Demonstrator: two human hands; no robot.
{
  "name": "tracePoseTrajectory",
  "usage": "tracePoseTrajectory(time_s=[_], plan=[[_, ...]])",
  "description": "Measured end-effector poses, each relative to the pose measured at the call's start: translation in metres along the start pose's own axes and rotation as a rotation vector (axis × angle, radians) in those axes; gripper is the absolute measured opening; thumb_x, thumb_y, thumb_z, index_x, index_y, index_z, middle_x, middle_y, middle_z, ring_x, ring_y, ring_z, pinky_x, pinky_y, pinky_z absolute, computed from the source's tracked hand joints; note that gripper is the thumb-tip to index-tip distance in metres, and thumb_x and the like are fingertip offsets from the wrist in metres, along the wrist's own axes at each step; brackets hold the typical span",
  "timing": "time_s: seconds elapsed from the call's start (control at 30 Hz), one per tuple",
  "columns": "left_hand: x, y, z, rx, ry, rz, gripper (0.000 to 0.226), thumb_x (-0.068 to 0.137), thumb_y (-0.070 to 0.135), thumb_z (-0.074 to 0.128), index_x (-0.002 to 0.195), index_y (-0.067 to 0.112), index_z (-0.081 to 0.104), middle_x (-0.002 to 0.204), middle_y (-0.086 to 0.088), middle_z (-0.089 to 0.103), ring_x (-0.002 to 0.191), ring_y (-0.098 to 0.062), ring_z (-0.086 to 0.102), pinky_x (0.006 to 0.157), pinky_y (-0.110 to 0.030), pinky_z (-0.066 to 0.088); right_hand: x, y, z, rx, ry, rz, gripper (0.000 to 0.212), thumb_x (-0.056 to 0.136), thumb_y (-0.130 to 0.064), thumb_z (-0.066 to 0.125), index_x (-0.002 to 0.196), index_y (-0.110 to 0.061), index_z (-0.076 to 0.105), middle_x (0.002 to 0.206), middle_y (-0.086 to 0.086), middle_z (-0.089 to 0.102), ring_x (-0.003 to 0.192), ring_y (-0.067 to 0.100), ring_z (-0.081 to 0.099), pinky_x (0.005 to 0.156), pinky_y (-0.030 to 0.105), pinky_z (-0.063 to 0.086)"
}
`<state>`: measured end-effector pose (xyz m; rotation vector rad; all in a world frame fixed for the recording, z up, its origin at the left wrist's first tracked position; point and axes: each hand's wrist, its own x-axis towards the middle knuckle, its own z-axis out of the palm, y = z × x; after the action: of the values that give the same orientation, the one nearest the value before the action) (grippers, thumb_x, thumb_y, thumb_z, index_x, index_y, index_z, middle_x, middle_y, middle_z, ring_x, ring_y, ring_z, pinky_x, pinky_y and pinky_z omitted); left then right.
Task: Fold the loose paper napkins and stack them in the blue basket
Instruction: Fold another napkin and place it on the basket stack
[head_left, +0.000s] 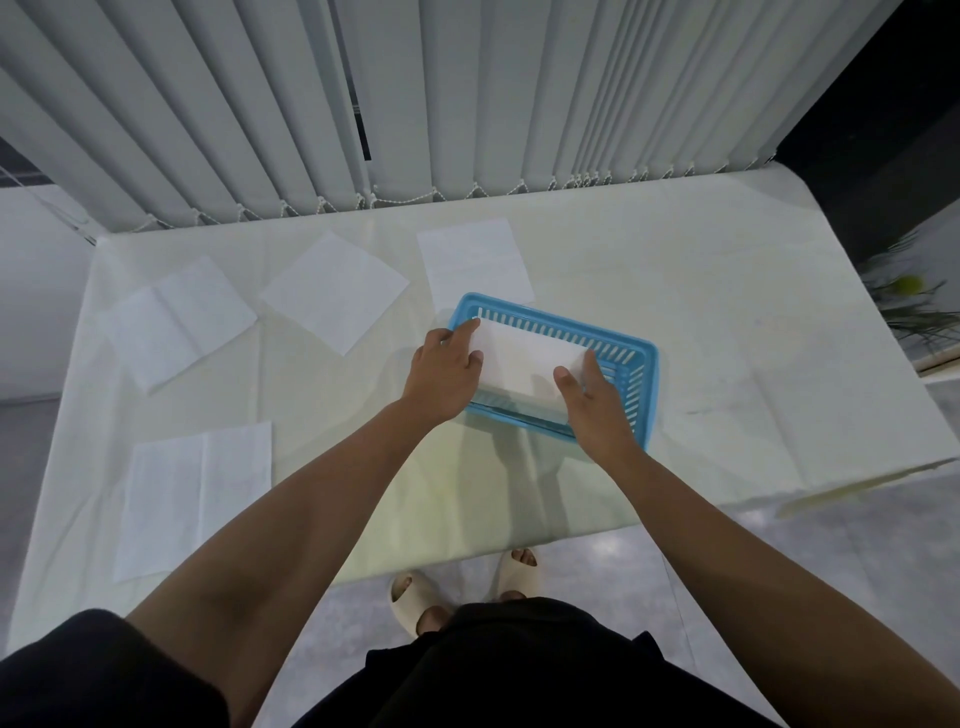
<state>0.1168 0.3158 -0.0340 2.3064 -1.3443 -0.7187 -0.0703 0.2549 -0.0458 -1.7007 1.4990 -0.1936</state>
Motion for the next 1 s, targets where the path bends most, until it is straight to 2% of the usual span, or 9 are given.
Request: tracePoseTrajectory(time_s=[0.03, 0.17, 0.27, 0.33, 0.4, 0.53, 0.67, 0.83, 1.0], plan=[[0.0, -0.001, 0.0, 0.003, -0.001, 0.001, 0.046, 0.101, 0.028, 0.033, 0.147, 0.023, 0.027, 0.141, -0.016, 0.04, 0.132, -0.028, 0.036, 0.109, -0.041, 0.031, 0.002, 0.001, 0.001, -0.008, -0.003, -0.007, 0.071, 0.095, -0.057, 0.034, 0.152, -0.021, 0.014, 0.146, 0.011, 0.044, 0.131, 0.031, 0.045, 0.109, 0.047, 0.036], [-0.001, -0.002, -0.002, 0.009, 0.0, 0.027, 0.047, 0.101, 0.026, 0.034, 0.147, 0.021, 0.027, 0.141, -0.015, 0.04, 0.132, -0.027, 0.036, 0.108, -0.039, 0.032, 0.003, 0.002, 0.0, -0.064, 0.069, -0.071, 0.075, 0.09, -0.062, 0.033, 0.15, -0.018, 0.02, 0.141, 0.012, 0.049, 0.127, 0.033, 0.048, 0.107, 0.051, 0.036], [0.0, -0.008, -0.002, 0.131, 0.035, 0.121, 0.049, 0.1, 0.028, 0.036, 0.148, 0.02, 0.026, 0.154, -0.006, 0.03, 0.137, -0.025, 0.029, 0.11, -0.04, 0.028, 0.001, 0.003, -0.004, -0.263, 0.151, -0.179, 0.069, 0.098, -0.049, 0.035, 0.153, -0.014, 0.013, 0.16, 0.006, 0.016, 0.147, 0.027, 0.017, 0.12, 0.046, 0.011], [0.004, -0.012, 0.0, 0.267, 0.034, 0.191, 0.051, 0.101, 0.035, 0.032, 0.15, 0.022, 0.021, 0.16, -0.001, 0.017, 0.143, -0.024, 0.02, 0.115, -0.041, 0.02, 0.001, -0.002, -0.006, -0.442, 0.177, -0.297, 0.065, 0.1, -0.046, 0.031, 0.153, -0.015, 0.01, 0.162, 0.003, 0.007, 0.149, 0.025, 0.007, 0.12, 0.045, 0.003], [0.007, -0.013, 0.001, 0.379, -0.009, 0.23, 0.052, 0.102, 0.04, 0.025, 0.151, 0.025, 0.015, 0.162, -0.001, 0.009, 0.147, -0.024, 0.011, 0.119, -0.044, 0.011, 0.007, -0.008, -0.004, -0.597, 0.147, -0.352, 0.063, 0.1, -0.046, 0.025, 0.153, -0.015, 0.009, 0.162, 0.002, 0.006, 0.149, 0.025, 0.004, 0.119, 0.049, 0.001], [0.011, -0.017, 0.004, 0.524, -0.094, 0.228, 0.053, 0.102, 0.045, 0.015, 0.152, 0.031, 0.008, 0.163, -0.004, -0.004, 0.149, -0.026, -0.003, 0.119, -0.049, -0.001, 0.017, -0.005, 0.005, -0.816, 0.008, -0.311, 0.067, 0.099, -0.052, 0.013, 0.153, -0.015, 0.003, 0.162, 0.002, -0.001, 0.149, 0.027, -0.005, 0.117, 0.056, -0.005], [0.01, -0.024, 0.006, 0.555, -0.105, 0.208, 0.055, 0.099, 0.052, 0.012, 0.151, 0.037, 0.003, 0.162, -0.005, -0.009, 0.148, -0.03, -0.005, 0.118, -0.052, -0.005, 0.019, 0.002, 0.006, -0.847, -0.035, -0.319, 0.071, 0.096, -0.058, 0.008, 0.153, -0.016, -0.001, 0.162, 0.001, -0.003, 0.148, 0.028, -0.008, 0.116, 0.059, -0.005], [0.012, -0.019, 0.006, 0.553, -0.108, 0.136, 0.068, 0.089, 0.071, 0.008, 0.15, 0.04, 0.001, 0.161, -0.007, -0.016, 0.148, -0.032, -0.006, 0.115, -0.056, -0.01, 0.021, -0.004, 0.009, -0.833, -0.039, -0.258, 0.093, 0.081, -0.076, 0.0, 0.153, -0.018, -0.001, 0.162, -0.001, -0.004, 0.149, 0.027, -0.008, 0.112, 0.062, -0.011], [0.011, -0.013, 0.01, 0.581, -0.093, 0.108, 0.083, 0.079, 0.083, 0.012, 0.15, 0.04, 0.003, 0.161, -0.009, -0.015, 0.148, -0.032, -0.007, 0.115, -0.057, -0.012, 0.022, -0.003, 0.011, -0.832, -0.03, -0.257, 0.099, 0.078, -0.082, 0.007, 0.153, -0.018, -0.002, 0.162, 0.0, -0.002, 0.149, 0.027, -0.006, 0.112, 0.064, -0.008]])
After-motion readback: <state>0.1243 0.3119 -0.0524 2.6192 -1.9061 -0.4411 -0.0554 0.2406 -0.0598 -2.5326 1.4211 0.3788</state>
